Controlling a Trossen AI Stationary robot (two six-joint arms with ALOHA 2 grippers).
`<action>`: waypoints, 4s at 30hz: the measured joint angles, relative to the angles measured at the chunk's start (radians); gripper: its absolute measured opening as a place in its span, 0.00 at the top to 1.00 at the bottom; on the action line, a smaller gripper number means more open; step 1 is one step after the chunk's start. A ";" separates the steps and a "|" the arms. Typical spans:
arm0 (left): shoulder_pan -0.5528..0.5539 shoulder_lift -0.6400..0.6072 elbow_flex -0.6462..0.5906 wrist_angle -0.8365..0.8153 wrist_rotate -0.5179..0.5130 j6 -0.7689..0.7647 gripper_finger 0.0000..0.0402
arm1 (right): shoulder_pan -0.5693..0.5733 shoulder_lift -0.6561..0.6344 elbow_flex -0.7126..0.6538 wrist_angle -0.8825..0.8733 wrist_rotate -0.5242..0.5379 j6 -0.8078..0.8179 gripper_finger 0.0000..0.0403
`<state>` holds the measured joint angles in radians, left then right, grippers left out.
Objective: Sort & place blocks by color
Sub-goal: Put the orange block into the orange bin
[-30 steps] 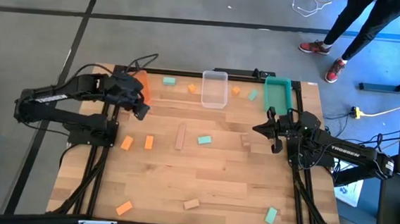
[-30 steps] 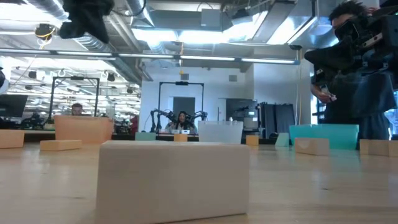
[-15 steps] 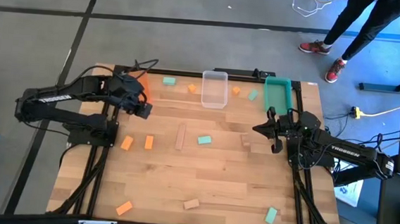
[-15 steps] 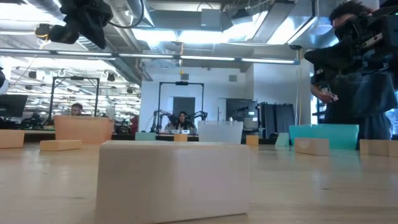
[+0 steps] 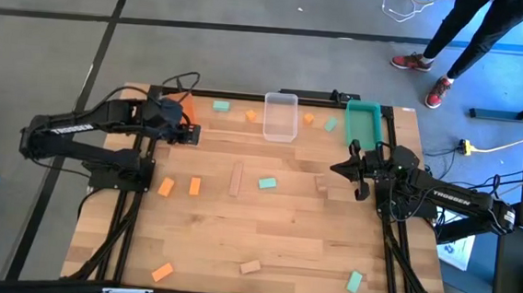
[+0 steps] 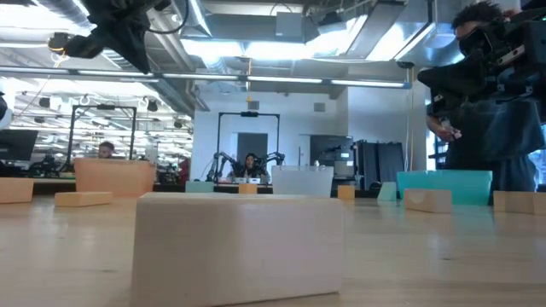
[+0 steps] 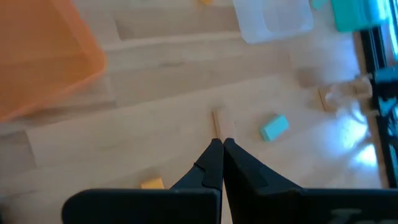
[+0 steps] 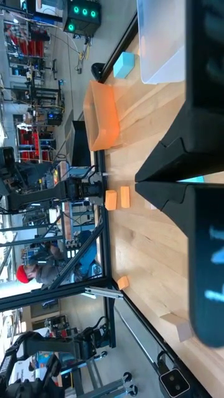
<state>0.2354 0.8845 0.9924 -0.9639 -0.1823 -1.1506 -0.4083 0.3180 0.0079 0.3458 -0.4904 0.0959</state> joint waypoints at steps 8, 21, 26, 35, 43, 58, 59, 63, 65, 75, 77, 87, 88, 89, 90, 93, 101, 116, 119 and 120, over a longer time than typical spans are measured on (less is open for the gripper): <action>-0.065 0.017 -0.001 -0.001 -0.070 -0.053 1.00 | 0.000 0.000 0.000 0.000 0.000 0.000 0.98; -0.113 0.145 -0.001 0.086 0.063 -0.318 1.00 | 0.000 0.000 0.000 0.000 0.000 0.000 0.98; -0.113 0.162 -0.001 0.084 0.076 -0.340 1.00 | 0.000 0.001 0.000 -0.007 0.000 0.000 0.98; -0.113 0.159 0.000 0.086 0.132 -0.370 1.00 | 0.000 0.001 0.000 -0.016 0.000 0.000 0.98; -0.114 0.159 0.000 0.086 0.146 -0.419 0.96 | 0.000 0.000 0.000 -0.017 0.000 0.000 0.98; -0.114 0.189 0.000 0.039 0.147 -0.405 0.55 | 0.000 0.000 0.000 -0.017 0.000 0.000 0.98; -0.115 0.199 0.000 0.038 0.151 -0.392 0.53 | 0.000 0.000 0.000 -0.016 0.000 0.000 0.98; -0.142 0.246 0.000 0.038 0.166 -0.365 0.49 | 0.000 0.000 0.000 -0.016 0.000 0.000 0.98; -0.161 0.276 0.000 0.037 0.177 -0.386 0.49 | 0.000 0.000 0.000 -0.016 0.000 0.000 0.98; -0.307 0.402 0.000 -0.065 0.095 -0.580 0.49 | 0.000 0.000 0.000 -0.017 0.000 0.000 0.98; -0.332 0.424 0.000 -0.066 0.088 -0.613 0.49 | 0.000 0.000 0.000 -0.016 0.000 0.000 0.98; -0.383 0.546 0.000 -0.096 0.043 -0.690 0.49 | 0.000 0.000 0.000 -0.017 0.000 0.000 0.98; -0.382 0.554 0.000 -0.095 0.047 -0.691 0.49 | 0.000 0.000 0.000 -0.017 0.000 0.000 0.98; -0.382 0.562 0.000 -0.094 0.051 -0.691 0.49 | 0.000 0.000 0.000 -0.017 0.000 0.000 0.98; -0.382 0.569 0.000 -0.092 0.056 -0.690 0.49 | 0.000 0.000 0.000 -0.017 0.000 0.000 0.98; -0.383 0.583 0.000 -0.091 0.065 -0.676 0.49 | 0.000 0.000 0.000 -0.017 0.000 0.000 0.98; -0.400 0.582 -0.140 0.074 0.079 -0.706 0.49 | 0.000 0.000 0.000 -0.017 0.000 0.000 0.98; -0.391 0.570 -0.283 0.221 0.047 -0.702 0.49 | 0.000 0.000 0.000 -0.017 0.000 0.000 0.98; -0.391 0.570 -0.315 0.273 0.054 -0.701 0.49 | 0.000 0.000 0.000 -0.017 0.000 0.000 0.98; -0.391 0.570 -0.325 0.293 0.057 -0.701 0.49 | 0.000 0.000 0.000 -0.017 0.000 0.000 0.98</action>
<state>-0.1558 1.4541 0.6670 -0.6713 -0.1253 -1.8519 -0.4084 0.3180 0.0080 0.3290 -0.4904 0.0963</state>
